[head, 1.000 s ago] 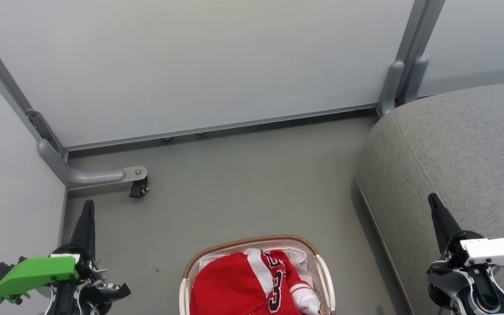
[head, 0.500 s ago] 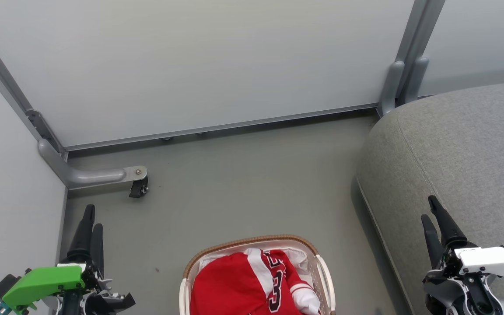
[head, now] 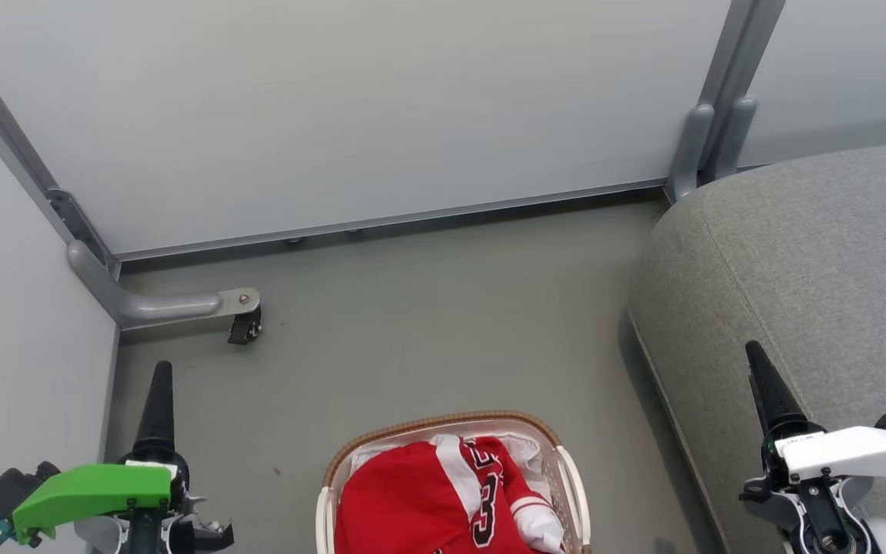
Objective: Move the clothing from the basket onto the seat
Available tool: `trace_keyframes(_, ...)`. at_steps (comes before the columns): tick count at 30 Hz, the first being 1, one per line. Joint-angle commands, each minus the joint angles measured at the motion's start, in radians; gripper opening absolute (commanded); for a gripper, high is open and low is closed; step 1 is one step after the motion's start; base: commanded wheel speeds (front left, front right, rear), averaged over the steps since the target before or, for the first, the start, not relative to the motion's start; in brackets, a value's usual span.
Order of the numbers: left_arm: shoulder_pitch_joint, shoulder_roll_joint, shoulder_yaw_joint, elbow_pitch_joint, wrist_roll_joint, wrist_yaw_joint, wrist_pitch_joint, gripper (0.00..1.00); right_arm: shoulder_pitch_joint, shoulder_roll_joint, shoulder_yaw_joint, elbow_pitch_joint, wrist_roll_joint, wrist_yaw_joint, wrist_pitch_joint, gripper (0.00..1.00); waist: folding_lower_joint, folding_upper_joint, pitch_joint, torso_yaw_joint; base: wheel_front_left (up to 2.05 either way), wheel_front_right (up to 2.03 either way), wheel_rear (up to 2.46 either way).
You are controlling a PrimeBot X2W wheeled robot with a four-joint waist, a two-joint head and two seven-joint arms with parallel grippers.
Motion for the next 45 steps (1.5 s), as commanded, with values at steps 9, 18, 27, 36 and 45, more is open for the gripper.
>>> trace_keyframes(9,-0.015,0.013,-0.026,0.007,0.222,-0.002,-0.044,1.00,-0.028,-0.021,0.037,-0.023,-0.213,0.000,-0.045,1.00,0.0000,0.0000,0.003,0.003,0.00,0.00,0.00)
trace_keyframes(18,-0.018,0.022,-0.063,0.025,0.407,-0.002,-0.078,1.00,-0.039,-0.031,0.072,-0.007,-0.376,0.000,-0.079,1.00,0.0000,0.0000,0.006,0.008,0.00,0.00,0.00)
trace_keyframes(27,-0.020,0.031,-0.109,0.047,0.564,0.012,-0.108,1.00,-0.051,-0.032,0.090,0.009,-0.528,0.000,-0.110,1.00,0.0000,0.0000,0.005,0.012,0.00,0.00,0.00)
trace_keyframes(36,-0.033,0.046,-0.153,0.054,0.687,0.035,-0.137,1.00,-0.070,-0.030,0.102,0.014,-0.673,0.000,-0.138,1.00,0.0000,0.0000,0.007,0.015,0.00,0.00,0.00)
trace_keyframes(45,-0.055,0.055,-0.187,0.089,0.787,0.051,-0.162,1.00,-0.090,-0.025,0.123,0.043,-0.789,0.000,-0.163,1.00,0.0000,0.0000,0.012,0.019,0.00,0.00,0.00)
